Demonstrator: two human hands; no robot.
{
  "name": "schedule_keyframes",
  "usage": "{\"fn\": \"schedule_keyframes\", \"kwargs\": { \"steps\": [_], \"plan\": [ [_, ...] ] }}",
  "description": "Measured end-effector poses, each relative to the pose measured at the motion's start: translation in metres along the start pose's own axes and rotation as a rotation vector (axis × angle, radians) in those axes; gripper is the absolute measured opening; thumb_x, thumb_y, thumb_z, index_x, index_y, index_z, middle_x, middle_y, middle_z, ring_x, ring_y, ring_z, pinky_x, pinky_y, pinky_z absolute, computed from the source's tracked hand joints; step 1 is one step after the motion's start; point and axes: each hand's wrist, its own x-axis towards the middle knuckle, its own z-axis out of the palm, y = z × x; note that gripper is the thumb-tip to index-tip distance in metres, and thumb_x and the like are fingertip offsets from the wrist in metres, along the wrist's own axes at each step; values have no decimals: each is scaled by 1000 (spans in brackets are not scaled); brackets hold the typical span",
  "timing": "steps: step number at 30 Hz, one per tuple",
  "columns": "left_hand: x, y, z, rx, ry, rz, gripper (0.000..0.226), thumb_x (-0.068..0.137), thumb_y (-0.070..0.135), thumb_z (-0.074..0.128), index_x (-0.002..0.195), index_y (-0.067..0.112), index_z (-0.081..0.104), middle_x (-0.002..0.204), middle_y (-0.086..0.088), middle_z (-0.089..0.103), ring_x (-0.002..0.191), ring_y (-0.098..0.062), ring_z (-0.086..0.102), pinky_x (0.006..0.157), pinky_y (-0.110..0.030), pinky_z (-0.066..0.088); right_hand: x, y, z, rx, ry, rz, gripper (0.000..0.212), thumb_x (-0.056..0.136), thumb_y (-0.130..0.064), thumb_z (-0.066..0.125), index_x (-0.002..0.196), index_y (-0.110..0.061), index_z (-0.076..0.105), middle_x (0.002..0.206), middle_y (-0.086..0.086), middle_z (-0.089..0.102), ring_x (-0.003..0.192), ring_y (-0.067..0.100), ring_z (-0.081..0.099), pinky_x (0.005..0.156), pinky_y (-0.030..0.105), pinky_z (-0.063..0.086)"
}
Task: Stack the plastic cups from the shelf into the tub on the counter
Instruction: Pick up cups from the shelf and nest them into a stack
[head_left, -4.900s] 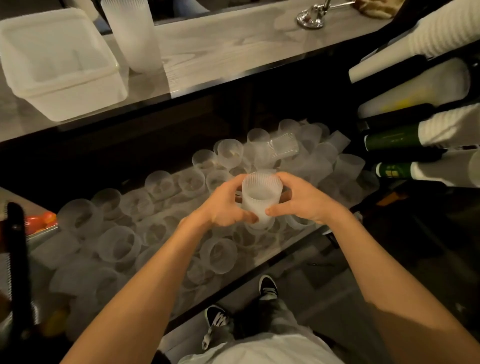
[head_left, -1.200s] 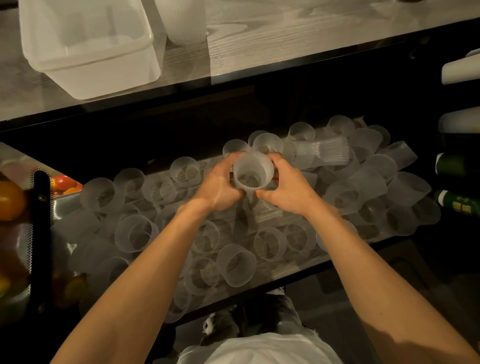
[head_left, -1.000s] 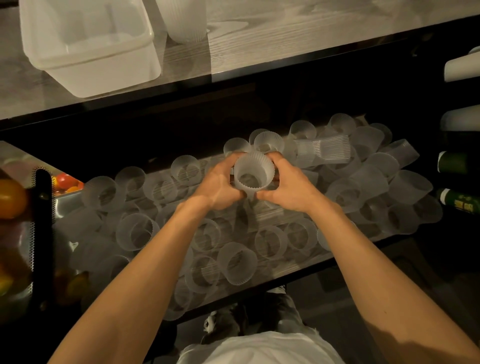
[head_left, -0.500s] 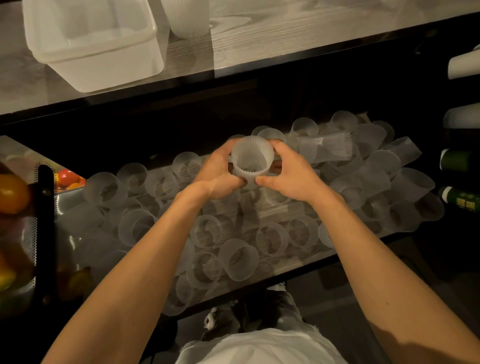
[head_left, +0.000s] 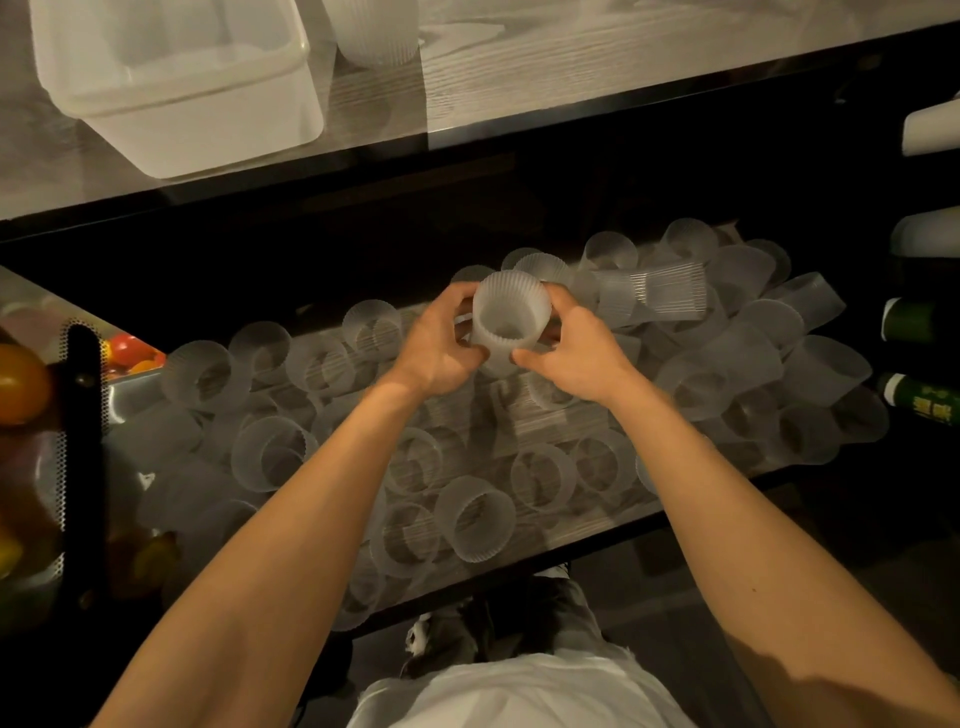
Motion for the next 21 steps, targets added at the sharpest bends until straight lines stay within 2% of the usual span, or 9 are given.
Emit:
{"fn": "schedule_keyframes", "kwargs": {
  "steps": [2,6,9,11,17,21],
  "plan": [
    [2,-7,4,50,1,-40,68,83,-2,78,140,18,49,131,2,61,124,-17,62,102,-38,56,-1,4,4,-18,-31,11,76,81,-19,84,143,-30,42,124,-7,64,116,16,64,98,42,57],
    [-1,-14,12,206,-32,-114,69,84,3,78,143,20,48,123,6,63,119,-14,63,102,-33,54,-8,12,12,-67,-100,64,72,86,-17,79,145,-28,40,124,-4,58,116,15,57,87,24,45],
    [-4,-12,15,264,-16,-114,66,85,4,77,143,18,49,120,4,63,110,-9,60,91,-23,49,-7,14,16,-68,-112,84,73,85,-18,80,145,-27,38,124,0,58,114,18,57,86,27,44],
    [-4,-8,12,272,-15,-109,64,84,3,77,141,17,51,117,6,61,111,-12,60,89,-22,48,-6,11,14,-61,-121,83,73,83,-18,82,143,-27,40,123,-1,60,114,18,60,87,29,48],
    [-7,13,-20,97,12,2,63,78,3,79,136,17,58,124,4,66,116,-13,64,94,-31,58,2,-11,-5,19,-66,4,78,73,-32,90,139,-28,48,122,-12,64,113,7,64,96,35,57],
    [-5,31,-39,-42,124,34,59,79,-4,76,132,17,63,119,5,70,107,0,67,84,-17,56,10,-39,-12,89,-27,-58,72,74,-39,90,134,-31,52,124,-13,64,116,6,62,95,32,55]
  ]
}}
